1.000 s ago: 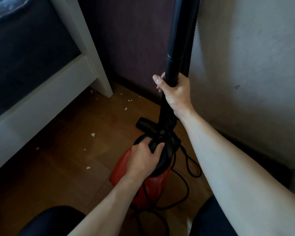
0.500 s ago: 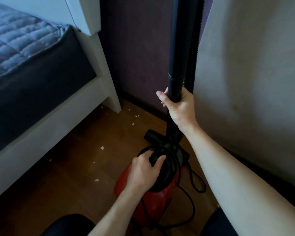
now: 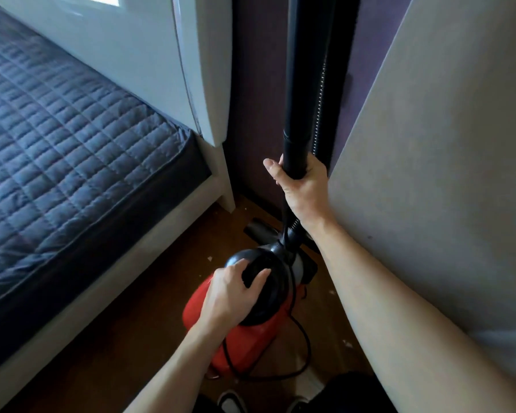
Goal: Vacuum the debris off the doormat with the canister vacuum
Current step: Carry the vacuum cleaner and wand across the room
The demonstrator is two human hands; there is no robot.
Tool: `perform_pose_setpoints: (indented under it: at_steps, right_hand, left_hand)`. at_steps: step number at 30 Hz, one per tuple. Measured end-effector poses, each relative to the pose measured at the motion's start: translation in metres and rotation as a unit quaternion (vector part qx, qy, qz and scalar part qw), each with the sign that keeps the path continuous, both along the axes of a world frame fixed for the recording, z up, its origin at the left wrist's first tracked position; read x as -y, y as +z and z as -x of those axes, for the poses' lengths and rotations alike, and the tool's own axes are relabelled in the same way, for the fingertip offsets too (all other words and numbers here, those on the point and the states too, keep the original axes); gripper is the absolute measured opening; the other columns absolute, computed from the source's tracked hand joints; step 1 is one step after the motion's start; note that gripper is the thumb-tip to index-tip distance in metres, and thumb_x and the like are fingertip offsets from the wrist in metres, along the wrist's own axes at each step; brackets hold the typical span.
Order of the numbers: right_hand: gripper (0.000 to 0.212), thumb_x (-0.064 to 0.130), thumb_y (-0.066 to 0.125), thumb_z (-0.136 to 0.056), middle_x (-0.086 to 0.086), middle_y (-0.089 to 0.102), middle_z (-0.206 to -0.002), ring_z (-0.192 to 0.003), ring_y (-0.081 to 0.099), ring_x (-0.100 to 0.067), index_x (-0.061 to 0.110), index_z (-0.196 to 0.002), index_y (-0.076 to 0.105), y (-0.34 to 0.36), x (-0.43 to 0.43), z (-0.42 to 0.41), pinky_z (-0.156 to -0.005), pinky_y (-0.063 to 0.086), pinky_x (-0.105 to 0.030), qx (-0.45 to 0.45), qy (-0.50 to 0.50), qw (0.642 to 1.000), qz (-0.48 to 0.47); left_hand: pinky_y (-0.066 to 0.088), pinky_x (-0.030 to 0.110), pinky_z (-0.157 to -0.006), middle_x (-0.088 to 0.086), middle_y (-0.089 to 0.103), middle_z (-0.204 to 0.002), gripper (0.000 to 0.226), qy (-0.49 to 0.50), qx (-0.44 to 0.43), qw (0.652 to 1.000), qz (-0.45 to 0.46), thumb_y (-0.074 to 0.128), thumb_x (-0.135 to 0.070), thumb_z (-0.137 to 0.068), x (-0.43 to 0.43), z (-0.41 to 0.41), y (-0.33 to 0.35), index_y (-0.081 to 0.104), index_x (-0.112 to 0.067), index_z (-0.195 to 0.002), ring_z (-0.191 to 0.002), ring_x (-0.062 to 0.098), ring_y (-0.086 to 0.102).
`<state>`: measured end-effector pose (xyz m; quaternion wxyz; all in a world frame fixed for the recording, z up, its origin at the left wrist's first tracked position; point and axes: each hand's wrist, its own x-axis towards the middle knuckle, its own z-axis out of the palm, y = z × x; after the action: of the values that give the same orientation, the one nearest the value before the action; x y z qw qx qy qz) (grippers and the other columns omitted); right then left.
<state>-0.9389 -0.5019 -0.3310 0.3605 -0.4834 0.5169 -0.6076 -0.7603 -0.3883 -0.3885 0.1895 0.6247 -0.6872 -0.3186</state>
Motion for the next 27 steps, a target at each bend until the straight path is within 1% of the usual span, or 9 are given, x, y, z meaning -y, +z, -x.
perform_pose_setpoints:
  at_steps: [2, 4, 6, 9, 13, 17, 20, 24, 27]
  right_hand:
    - [0.035, 0.021, 0.080, -0.085, -0.022, 0.053, -0.064, -0.061, 0.052, -0.023, 0.000, -0.073, 0.055, 0.054, -0.006, -0.005, -0.066, 0.048, -0.032, -0.002, -0.007, 1.000, 0.000]
    - [0.030, 0.021, 0.080, -0.085, -0.007, 0.055, -0.063, -0.061, 0.054, -0.019, 0.010, -0.072, 0.056, 0.110, -0.011, -0.011, -0.067, 0.048, -0.030, -0.011, -0.011, 1.000, -0.001]
    - [0.028, 0.024, 0.081, -0.084, 0.002, 0.057, -0.064, -0.061, 0.056, -0.019, 0.020, -0.070, 0.056, 0.170, -0.017, -0.019, -0.068, 0.050, -0.032, -0.021, -0.015, 1.000, 0.001]
    - [0.028, 0.025, 0.081, -0.083, 0.003, 0.058, -0.064, -0.062, 0.057, -0.020, 0.023, -0.070, 0.056, 0.254, -0.027, -0.029, -0.068, 0.051, -0.035, -0.033, -0.023, 0.999, 0.006]
    - [0.027, 0.023, 0.080, -0.085, 0.003, 0.059, -0.065, -0.063, 0.059, -0.019, 0.020, -0.071, 0.057, 0.341, -0.045, -0.046, -0.069, 0.051, -0.033, -0.042, -0.016, 0.999, 0.021]
    - [0.028, 0.025, 0.079, -0.087, 0.005, 0.058, -0.064, -0.063, 0.058, -0.020, 0.018, -0.072, 0.056, 0.387, -0.062, -0.063, -0.069, 0.051, -0.032, -0.061, -0.007, 0.998, 0.033]
    - [0.031, 0.026, 0.078, -0.088, -0.001, 0.057, -0.064, -0.063, 0.058, -0.023, 0.009, -0.074, 0.057, 0.399, -0.073, -0.076, -0.069, 0.050, -0.030, -0.065, -0.001, 0.997, 0.048]
    - [0.034, 0.026, 0.077, -0.089, -0.018, 0.060, -0.068, -0.067, 0.061, -0.035, 0.001, -0.077, 0.058, 0.406, -0.082, -0.091, -0.070, 0.053, -0.037, -0.074, 0.007, 0.996, 0.055]
    - [0.035, 0.024, 0.075, -0.090, -0.025, 0.059, -0.070, -0.068, 0.060, -0.040, -0.006, -0.080, 0.058, 0.407, -0.083, -0.105, -0.070, 0.053, -0.042, -0.069, 0.028, 0.996, 0.059]
  left_hand:
    - [0.056, 0.037, -0.056, -0.004, 0.066, -0.066, 0.044, 0.002, 0.013, 1.000, -0.001, 0.057, -0.062, -0.087, -0.004, -0.005, 0.054, 0.066, -0.018, -0.087, -0.057, 0.010, 0.064]
    - [0.056, 0.037, -0.057, -0.003, 0.067, -0.068, 0.043, 0.001, 0.013, 1.000, 0.001, 0.058, -0.060, -0.087, -0.009, -0.011, 0.110, 0.066, -0.018, -0.087, -0.059, 0.010, 0.064]
    - [0.056, 0.037, -0.057, -0.003, 0.067, -0.068, 0.042, 0.001, 0.009, 1.000, 0.008, 0.059, -0.058, -0.088, -0.017, -0.019, 0.170, 0.066, -0.017, -0.086, -0.059, 0.011, 0.064]
    - [0.054, 0.037, -0.055, -0.002, 0.066, -0.066, 0.042, 0.004, 0.017, 1.000, 0.023, 0.060, -0.058, -0.088, -0.027, -0.031, 0.254, 0.063, -0.016, -0.081, -0.057, 0.012, 0.063]
    - [0.054, 0.037, -0.057, -0.001, 0.067, -0.070, 0.045, 0.003, 0.023, 0.999, 0.029, 0.059, -0.060, -0.088, -0.038, -0.048, 0.336, 0.065, -0.017, -0.084, -0.060, 0.015, 0.063]
    - [0.046, 0.026, -0.053, -0.001, 0.066, -0.072, 0.045, -0.002, 0.029, 0.999, 0.041, 0.060, -0.060, -0.089, -0.046, -0.067, 0.379, 0.067, -0.016, -0.085, -0.062, 0.014, 0.061]
    - [0.051, 0.031, -0.055, -0.003, 0.066, -0.071, 0.043, -0.007, 0.010, 0.998, 0.058, 0.062, -0.057, -0.088, -0.053, -0.082, 0.391, 0.068, -0.015, -0.084, -0.061, 0.012, 0.061]
    - [0.053, 0.038, -0.059, -0.004, 0.066, -0.069, 0.045, 0.003, 0.004, 0.997, 0.079, 0.061, -0.059, -0.087, -0.061, -0.097, 0.395, 0.069, -0.015, -0.083, -0.061, 0.012, 0.062]
    - [0.056, 0.036, -0.063, -0.005, 0.070, -0.077, 0.043, 0.013, -0.005, 0.997, 0.075, 0.061, -0.059, -0.087, -0.068, -0.109, 0.397, 0.072, -0.018, -0.094, -0.067, 0.009, 0.065]
